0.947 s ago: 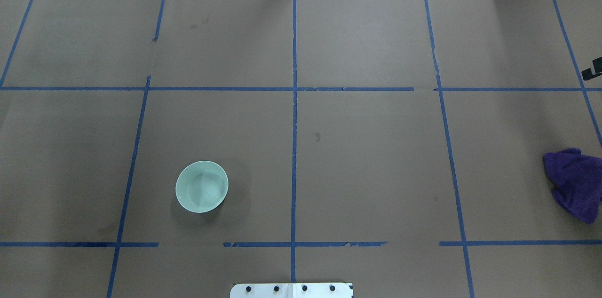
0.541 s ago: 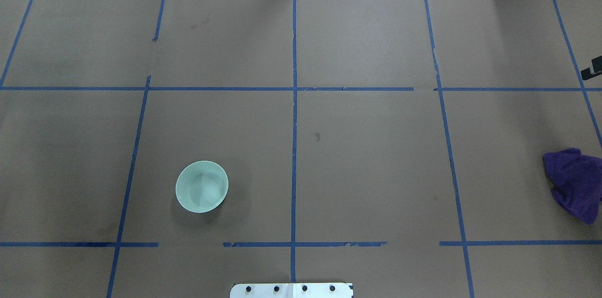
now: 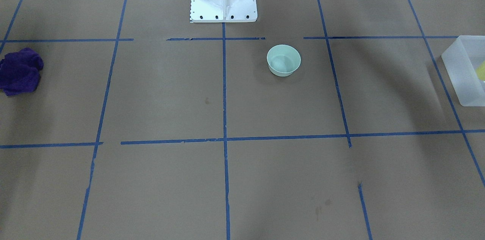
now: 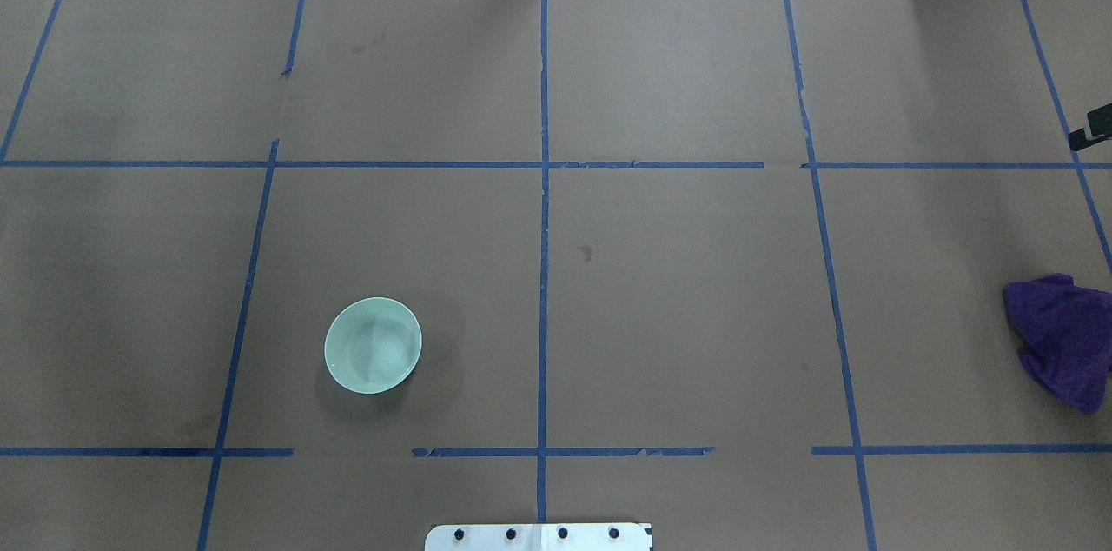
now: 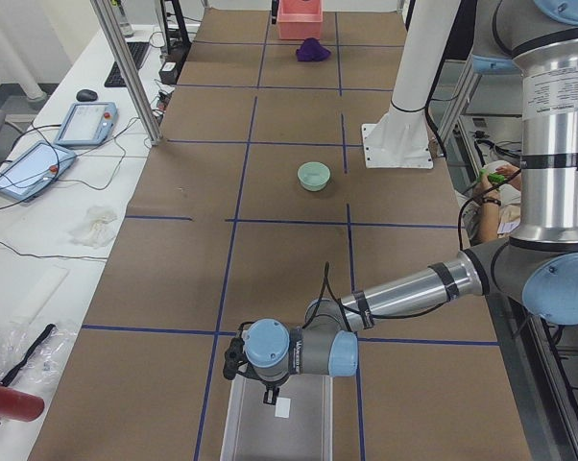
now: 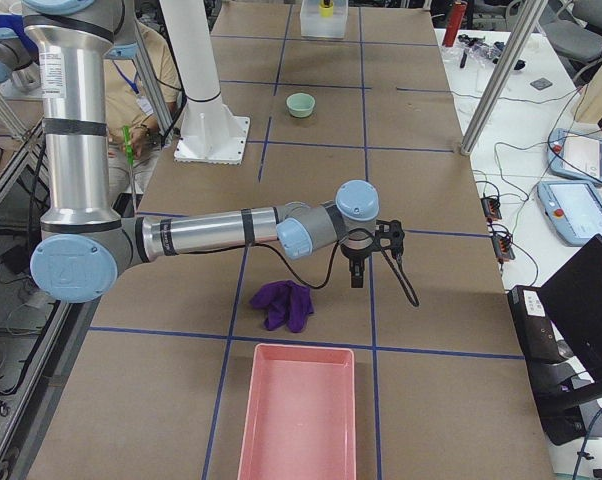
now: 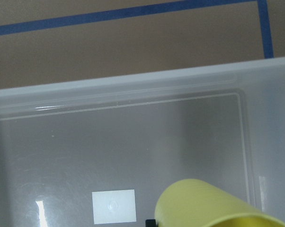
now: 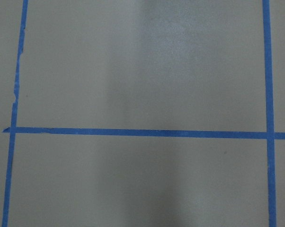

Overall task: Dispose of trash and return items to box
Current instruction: 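Carry the yellow cup into the clear plastic bin and open the left gripper, then lower the right gripper onto the purple cloth while the left arm reaches for the bowl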

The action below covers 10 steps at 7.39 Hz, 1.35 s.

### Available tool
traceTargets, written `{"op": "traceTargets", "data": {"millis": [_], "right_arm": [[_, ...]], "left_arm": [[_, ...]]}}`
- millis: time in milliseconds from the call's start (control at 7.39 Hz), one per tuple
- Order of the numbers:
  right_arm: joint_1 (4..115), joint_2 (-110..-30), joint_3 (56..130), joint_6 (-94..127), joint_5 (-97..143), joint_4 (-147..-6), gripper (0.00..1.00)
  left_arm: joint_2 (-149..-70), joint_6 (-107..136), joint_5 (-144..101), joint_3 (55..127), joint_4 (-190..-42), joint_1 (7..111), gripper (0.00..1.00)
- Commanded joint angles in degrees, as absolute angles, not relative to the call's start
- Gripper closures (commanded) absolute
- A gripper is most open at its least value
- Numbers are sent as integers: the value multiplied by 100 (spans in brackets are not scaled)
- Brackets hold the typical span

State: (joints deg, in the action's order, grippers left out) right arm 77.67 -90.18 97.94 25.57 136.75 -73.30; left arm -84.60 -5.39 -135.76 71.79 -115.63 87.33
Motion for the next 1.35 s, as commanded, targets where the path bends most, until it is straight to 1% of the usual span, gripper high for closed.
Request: {"op": "traceTargets", "data": {"millis": [0,406,541,676,812,947,1082,1218], "right_arm": [[7717,-9009,9774,2558,13658,-7330,0],[7647,-8948,9791,2987,13667,-7321,0],[7646,-8947,9791,2988,13667,-7321,0],[7629,-8947,9835,3040,13667,-7313,0],[7568,-8947,9852,3041,13667,-7304,0],[7489,-8965,9931,3050,13650,-7304,0],[7427,-9078,10132,3119,13615,-7321,0],[7314,-9366,10264,3155,13614,-7313,0]], "left_arm": [[-8464,-510,-13579,7058,-11681,8657,100],[-8473,-510,-13570,6856,-11927,8587,100],[-8464,-510,-13579,6864,-11979,8587,46],[-8446,-510,-13527,6847,-12171,8578,0],[-8420,-518,-13509,6986,-12182,8587,0],[-8411,-475,-13500,7448,-12095,8604,0],[-8446,-483,-13500,7923,-11667,8692,0],[-8542,-475,-13491,8615,-10828,8980,0]]}}
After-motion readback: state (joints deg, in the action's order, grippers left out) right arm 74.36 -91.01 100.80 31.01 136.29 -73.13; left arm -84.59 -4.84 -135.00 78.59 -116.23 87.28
